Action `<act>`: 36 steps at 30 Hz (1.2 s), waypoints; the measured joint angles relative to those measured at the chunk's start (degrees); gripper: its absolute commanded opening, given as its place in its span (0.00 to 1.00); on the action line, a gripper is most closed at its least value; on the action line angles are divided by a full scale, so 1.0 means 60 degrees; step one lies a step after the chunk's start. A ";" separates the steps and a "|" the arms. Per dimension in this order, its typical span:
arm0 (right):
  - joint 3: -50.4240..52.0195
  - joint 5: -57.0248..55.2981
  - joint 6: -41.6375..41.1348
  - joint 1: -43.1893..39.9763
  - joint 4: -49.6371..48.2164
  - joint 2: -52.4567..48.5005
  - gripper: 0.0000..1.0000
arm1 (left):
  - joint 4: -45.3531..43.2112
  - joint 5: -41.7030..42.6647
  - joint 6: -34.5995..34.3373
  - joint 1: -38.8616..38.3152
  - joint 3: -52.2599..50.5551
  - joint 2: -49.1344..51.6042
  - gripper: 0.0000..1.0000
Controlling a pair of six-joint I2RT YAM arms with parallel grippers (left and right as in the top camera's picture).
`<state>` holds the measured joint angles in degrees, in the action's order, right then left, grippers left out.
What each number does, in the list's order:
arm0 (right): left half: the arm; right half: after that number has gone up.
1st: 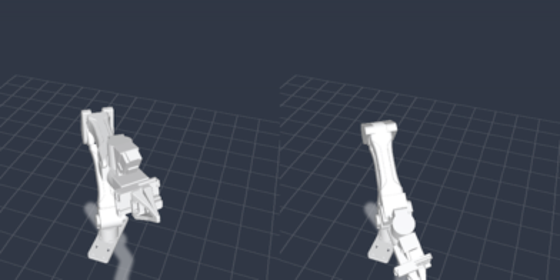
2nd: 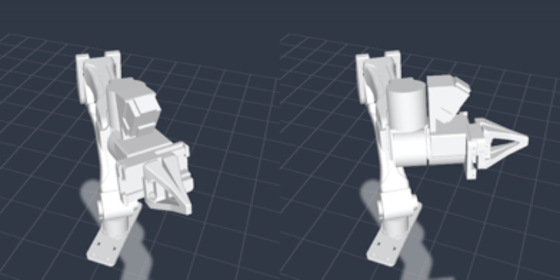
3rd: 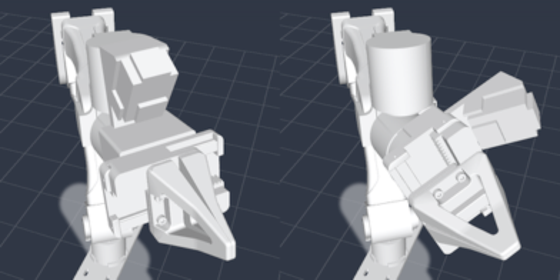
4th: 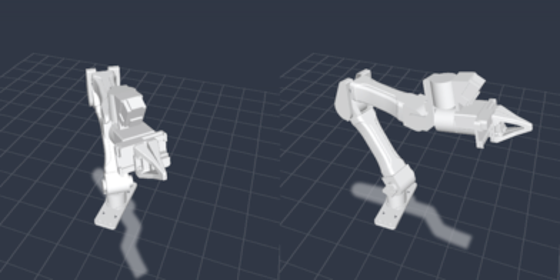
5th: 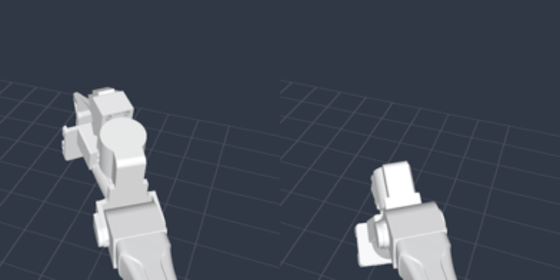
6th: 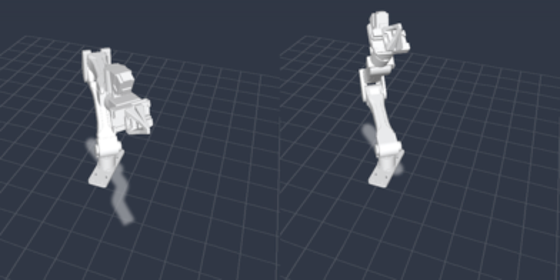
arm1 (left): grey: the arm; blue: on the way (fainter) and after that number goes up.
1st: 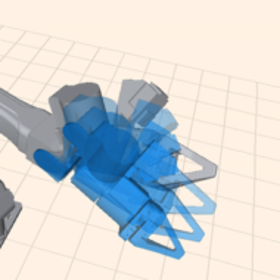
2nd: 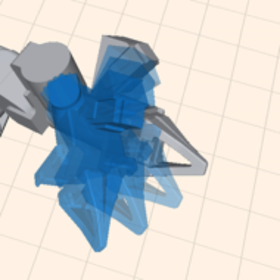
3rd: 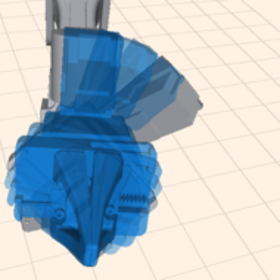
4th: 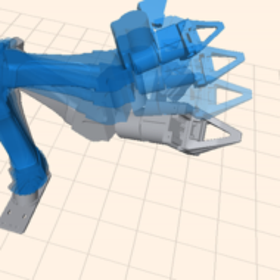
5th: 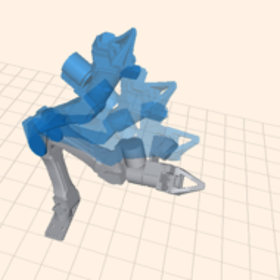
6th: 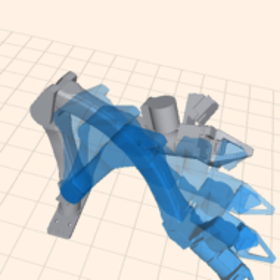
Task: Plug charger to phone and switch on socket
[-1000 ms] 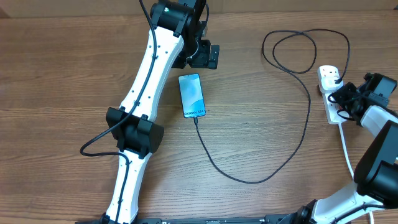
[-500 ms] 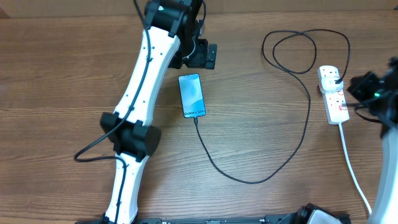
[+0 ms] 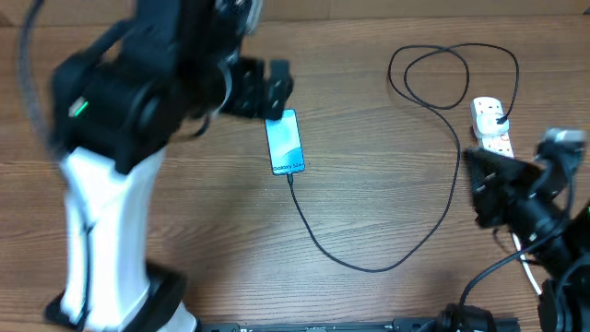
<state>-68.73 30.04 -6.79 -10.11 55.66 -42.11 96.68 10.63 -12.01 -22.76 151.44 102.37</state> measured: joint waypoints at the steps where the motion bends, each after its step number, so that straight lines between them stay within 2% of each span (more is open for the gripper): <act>1: 0.0004 0.0015 0.0142 0.0153 0.0200 -0.0007 0.82 | -0.0029 0.0004 0.0036 -0.0007 -0.0415 -0.0404 0.96; 2: 0.0015 0.0029 0.0273 0.0324 0.0474 -0.0040 0.94 | -0.0025 -0.0004 0.0044 -0.0007 -0.0984 -0.0856 0.96; 3: 0.0018 0.0033 0.0372 0.0455 0.0678 -0.0062 1.00 | -0.0029 -0.0004 0.0069 -0.0007 -0.1504 -0.1228 0.96; 10: 0.0022 -0.0076 0.1002 0.0772 0.1625 -0.0098 1.00 | -0.0401 -0.0390 -0.0193 -0.0007 -0.5872 -0.3843 1.00; 15: 0.0026 -0.0018 0.1781 0.0772 0.2200 -0.0098 1.00 | -0.1898 -0.0535 -0.0736 -0.0004 -0.9409 -0.6470 1.00; 20: 0.0029 0.0393 0.2860 0.0772 0.2619 -0.0098 1.00 | -0.3275 -0.0313 -0.0965 -0.0007 -1.1894 -0.9209 1.00; 25: 0.0029 0.0572 0.3388 0.0772 0.2605 -0.0098 1.00 | -0.3759 -0.0423 -0.1486 -0.0007 -1.3107 -1.1071 1.00; 36: 0.0029 0.0605 0.3614 0.0772 0.2626 -0.0098 1.00 | -0.3293 -0.1038 -0.2091 -0.0007 -1.3307 -1.1311 1.00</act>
<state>-68.55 33.67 14.90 -5.48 71.42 -42.70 76.93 4.40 -24.56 -22.81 71.59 34.50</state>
